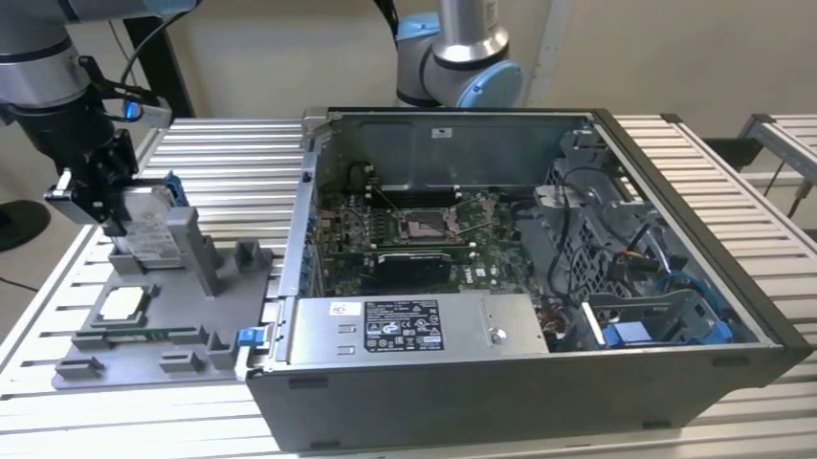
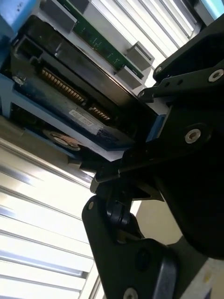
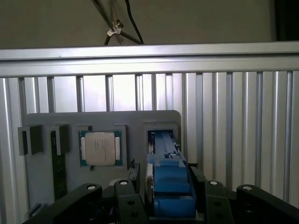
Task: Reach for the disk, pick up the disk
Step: 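Pick up the disk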
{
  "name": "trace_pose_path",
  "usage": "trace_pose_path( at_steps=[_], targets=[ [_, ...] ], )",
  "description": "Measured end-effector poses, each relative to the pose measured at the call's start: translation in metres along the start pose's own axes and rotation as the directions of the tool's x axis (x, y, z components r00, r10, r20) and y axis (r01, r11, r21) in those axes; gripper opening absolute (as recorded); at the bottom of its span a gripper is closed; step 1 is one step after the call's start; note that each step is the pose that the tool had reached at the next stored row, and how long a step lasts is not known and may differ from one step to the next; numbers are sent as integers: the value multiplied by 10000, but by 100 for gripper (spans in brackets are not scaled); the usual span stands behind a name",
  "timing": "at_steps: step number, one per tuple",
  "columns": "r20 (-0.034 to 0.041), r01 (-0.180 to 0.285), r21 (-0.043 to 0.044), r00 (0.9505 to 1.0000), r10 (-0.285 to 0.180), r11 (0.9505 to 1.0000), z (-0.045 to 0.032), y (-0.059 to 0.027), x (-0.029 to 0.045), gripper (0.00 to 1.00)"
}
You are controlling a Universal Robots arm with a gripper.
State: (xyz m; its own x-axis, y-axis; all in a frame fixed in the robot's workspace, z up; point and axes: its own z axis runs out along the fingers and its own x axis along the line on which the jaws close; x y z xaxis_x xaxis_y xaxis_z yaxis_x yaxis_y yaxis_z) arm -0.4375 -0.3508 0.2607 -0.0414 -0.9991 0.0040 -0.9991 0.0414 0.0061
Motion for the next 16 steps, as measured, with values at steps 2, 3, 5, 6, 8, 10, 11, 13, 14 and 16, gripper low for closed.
trace_pose_path(
  at_steps=[2,3,5,6,8,10,11,13,14,16],
  targets=[
    [-1,0,4,10000,0,10000,2,0,0,100],
    [0,0,6,10000,0,10000,3,0,0,100],
    [0,0,6,10000,0,10000,4,0,0,100],
    [0,0,6,10000,0,10000,4,0,0,100],
    [0,0,6,10000,0,10000,5,0,0,100],
    [0,-1,6,10000,1,10000,5,0,0,0],
    [0,-1,6,10000,1,10000,5,0,0,0],
    [-1,0,6,10000,0,10000,6,0,0,0],
    [0,0,6,10000,0,10000,6,0,0,0],
    [0,0,6,10000,0,10000,7,0,0,0]
  ],
)
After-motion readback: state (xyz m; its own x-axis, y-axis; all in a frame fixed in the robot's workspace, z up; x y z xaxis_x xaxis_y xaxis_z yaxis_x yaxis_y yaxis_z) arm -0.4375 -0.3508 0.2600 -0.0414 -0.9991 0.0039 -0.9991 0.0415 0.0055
